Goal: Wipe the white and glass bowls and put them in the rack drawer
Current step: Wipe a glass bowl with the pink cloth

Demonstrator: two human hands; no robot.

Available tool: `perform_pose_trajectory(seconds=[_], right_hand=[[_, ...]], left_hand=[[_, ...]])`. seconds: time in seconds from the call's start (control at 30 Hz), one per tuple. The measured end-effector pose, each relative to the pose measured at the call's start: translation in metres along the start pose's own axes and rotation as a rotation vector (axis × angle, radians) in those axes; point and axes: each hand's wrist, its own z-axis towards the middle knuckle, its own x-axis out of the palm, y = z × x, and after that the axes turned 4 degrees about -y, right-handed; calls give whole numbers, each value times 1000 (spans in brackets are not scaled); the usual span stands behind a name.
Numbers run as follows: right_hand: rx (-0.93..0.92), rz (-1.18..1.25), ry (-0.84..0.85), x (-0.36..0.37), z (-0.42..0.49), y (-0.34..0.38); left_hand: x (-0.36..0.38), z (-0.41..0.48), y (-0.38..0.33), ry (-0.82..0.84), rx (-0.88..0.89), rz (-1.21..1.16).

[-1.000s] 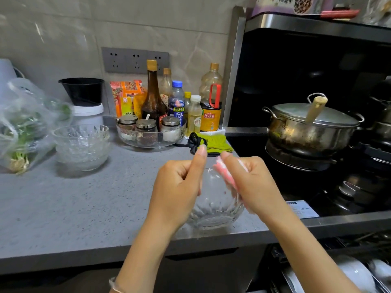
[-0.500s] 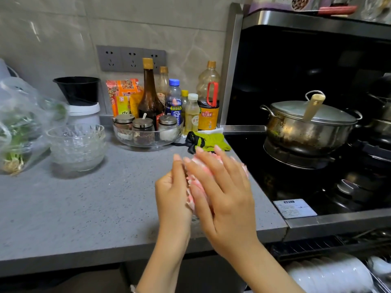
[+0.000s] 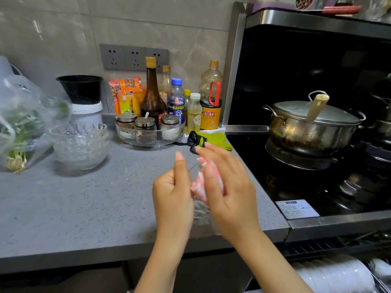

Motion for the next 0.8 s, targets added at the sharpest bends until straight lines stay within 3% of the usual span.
perform_pose_trajectory(seconds=[0.17, 0.3, 0.4, 0.67, 0.8], right_hand=[[566, 611, 119, -15, 11, -9], [821, 692, 101, -23, 12, -9], [802, 619, 145, -30, 16, -1], [657, 507, 294, -45, 36, 10], [541, 470, 286, -39, 31, 10]], left_hand=[[-16, 4, -1, 52, -89, -71], [-22, 10, 4, 104, -184, -150], [-24, 13, -1, 145, -135, -81], [-21, 15, -24, 472, 139, 204], [-12, 8, -17, 448, 195, 195]])
